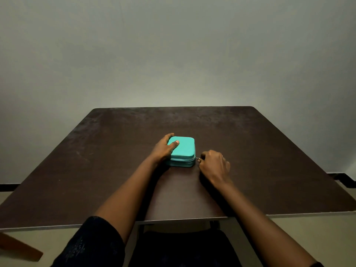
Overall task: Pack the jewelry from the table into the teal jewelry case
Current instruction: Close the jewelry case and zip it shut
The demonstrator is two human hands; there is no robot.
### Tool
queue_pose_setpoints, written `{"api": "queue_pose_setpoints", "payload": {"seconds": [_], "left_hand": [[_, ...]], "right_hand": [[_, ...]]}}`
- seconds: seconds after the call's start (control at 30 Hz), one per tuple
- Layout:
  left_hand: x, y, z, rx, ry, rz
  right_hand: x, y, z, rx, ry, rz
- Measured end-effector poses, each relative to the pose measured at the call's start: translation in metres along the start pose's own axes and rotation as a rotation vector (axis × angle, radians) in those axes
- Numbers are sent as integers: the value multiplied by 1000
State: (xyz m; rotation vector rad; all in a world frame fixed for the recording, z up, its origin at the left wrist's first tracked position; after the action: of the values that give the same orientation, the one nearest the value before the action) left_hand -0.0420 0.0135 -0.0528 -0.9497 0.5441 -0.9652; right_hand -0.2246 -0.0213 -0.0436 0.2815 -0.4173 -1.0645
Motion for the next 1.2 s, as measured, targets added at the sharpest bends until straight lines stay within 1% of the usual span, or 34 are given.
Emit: {"api": "queue_pose_setpoints", "payload": {"seconds": [0.27, 0.4, 0.57, 0.9, 1.1, 1.2], "left_hand": [[-1, 2, -1, -59, 25, 1], [-3, 2, -3, -116, 7, 19], [-4, 5, -7, -141, -54, 54], [-6, 1, -6, -132, -48, 103], [-8, -2, -8, -140, -44, 114], [-10, -4, -10, -150, -49, 116]], "right_hand": [[43, -2, 2, -13, 12, 10], [67, -1, 1, -28, 29, 29], [90, 3, -2, -62, 88, 97], [109, 9, -15, -25, 152, 267], [110, 2, -18, 37, 175, 252], [109, 1, -19, 83, 181, 197]]}}
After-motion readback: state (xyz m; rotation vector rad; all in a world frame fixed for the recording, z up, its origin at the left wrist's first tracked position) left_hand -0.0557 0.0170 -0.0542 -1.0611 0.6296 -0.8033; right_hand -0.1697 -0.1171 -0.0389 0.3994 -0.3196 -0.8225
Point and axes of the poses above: each hand's wrist, its own x-axis towards the middle knuckle, its own z-axis out of the back of the hand, y = z × x, the point moved 2 cm from there along x, towards the middle knuckle
